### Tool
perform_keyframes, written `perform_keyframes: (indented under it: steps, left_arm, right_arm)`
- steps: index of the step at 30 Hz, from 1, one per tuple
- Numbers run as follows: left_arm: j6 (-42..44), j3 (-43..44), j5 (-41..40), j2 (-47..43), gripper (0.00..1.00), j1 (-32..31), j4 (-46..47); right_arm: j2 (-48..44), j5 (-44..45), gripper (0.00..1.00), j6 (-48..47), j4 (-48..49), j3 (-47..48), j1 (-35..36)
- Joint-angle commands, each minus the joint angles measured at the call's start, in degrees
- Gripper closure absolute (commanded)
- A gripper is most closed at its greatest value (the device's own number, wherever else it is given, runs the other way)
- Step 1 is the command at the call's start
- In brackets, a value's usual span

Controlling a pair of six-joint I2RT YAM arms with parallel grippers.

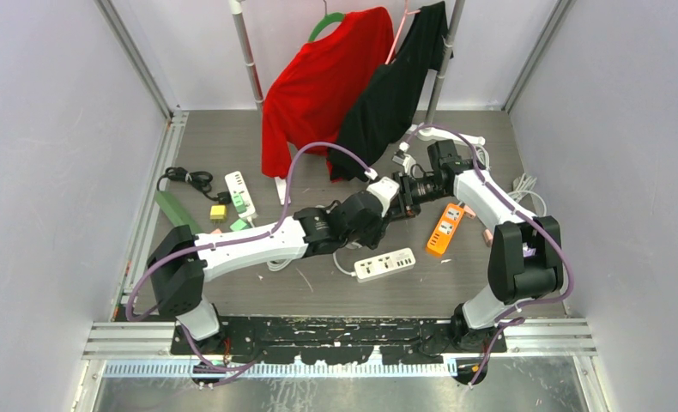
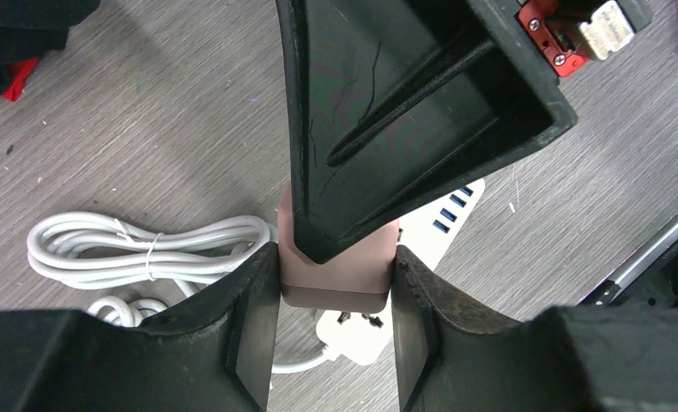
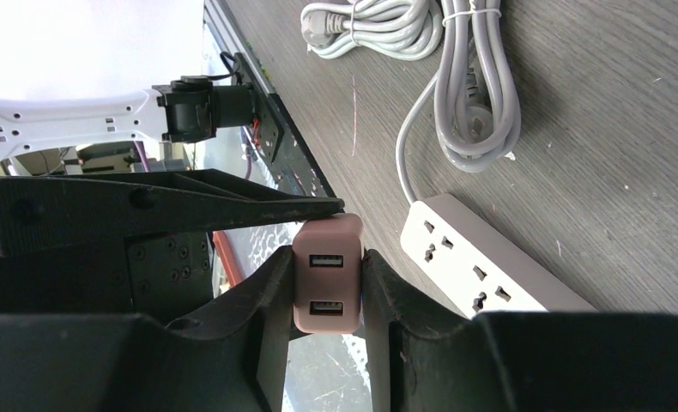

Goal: Pull the plug off the socket
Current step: Place the plug at the center of the board.

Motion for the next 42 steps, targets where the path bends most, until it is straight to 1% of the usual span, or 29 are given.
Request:
perform_keyframes:
  steps: [1, 3, 4, 6, 7, 8, 9, 11, 13, 16, 20, 27, 32, 35, 37, 39, 42]
  left_arm:
    - [-0.3, 1.6, 0.7, -0.8, 0.89, 0.7, 2.1]
    - [-0.4, 1.3, 0.7, -1.1, 0.98, 0.9, 2.0]
    - [-0.5, 0.9, 0.7, -1.3, 1.0, 1.0, 1.9]
    - [-0.9, 0.0, 0.6, -1.9, 1.0, 1.2, 2.0]
    - [-1.1, -0.7, 0.5, -2.3, 1.0, 1.4, 2.3]
    - [-1.3, -1.4, 0.3, -2.8, 1.0, 1.4, 2.5]
    - [-1.5, -2.2, 0.3, -3.3, 1.0, 1.6, 3.0]
    - [-2.1, -3.9, 0.2, -4.3, 1.0, 1.8, 3.7]
    - [-2.6, -6.2, -0.1, -5.5, 1.0, 2.1, 4.5]
    - [-3.2, -9.4, -1.7, -7.9, 1.0, 2.4, 5.2]
    - [-4.5, -14.7, -5.3, -11.3, 1.0, 3.0, 4.8]
    - [-11.9, -22.9, -20.7, -19.8, 1.0, 5.4, -3.6]
    - [-15.6, -28.8, -21.1, -27.5, 1.0, 11.9, -6.6]
    - [-18.3, -32.2, -21.1, -31.9, 1.0, 16.7, -7.7]
    - [-20.8, -34.3, -21.1, -34.9, 1.0, 21.0, -8.7]
    - [-23.4, -36.7, -20.0, -37.5, 1.0, 25.0, -9.1]
    - [-26.9, -40.2, -16.3, -40.6, 1.0, 31.0, -9.1]
  right_arm:
    - [0.0, -2.4, 0.86, -0.6, -0.5, 1.3, 0.3]
    - [0.0, -2.5, 0.81, -0.8, -0.6, 1.2, 0.3]
    - [0.0, -2.6, 0.77, -1.0, -0.5, 1.2, 0.2]
    - [-0.1, -2.8, 0.65, -1.4, -0.5, 1.2, 0.3]
    - [-0.1, -3.3, 0.54, -1.9, -0.7, 1.4, 0.2]
    - [-0.2, -3.6, 0.49, -3.1, -1.2, 1.5, 0.2]
    - [-0.4, -3.9, 0.39, -4.6, -1.9, 1.7, 0.2]
    - [-0.7, -3.9, 0.31, -6.4, -2.5, 2.0, 0.2]
    - [-1.0, -3.7, 0.27, -7.3, -2.5, 1.9, 0.2]
    - [-1.0, -3.3, 0.24, -8.6, -3.0, 2.1, 0.2]
    - [-0.8, -2.6, 0.23, -9.1, -3.4, 2.3, 0.2]
    - [-0.2, -1.5, 0.23, -9.3, -3.4, 2.3, 0.2]
    - [0.2, -1.0, 0.23, -9.4, -3.5, 2.3, 0.2]
    - [0.4, -0.6, 0.23, -9.4, -3.6, 2.4, 0.1]
    - [0.4, -0.4, 0.23, -9.4, -3.6, 2.4, 0.0]
    - [0.6, -0.4, 0.23, -9.4, -3.6, 2.3, -0.1]
    - [0.7, -0.3, 0.23, -9.4, -3.7, 2.4, -0.1]
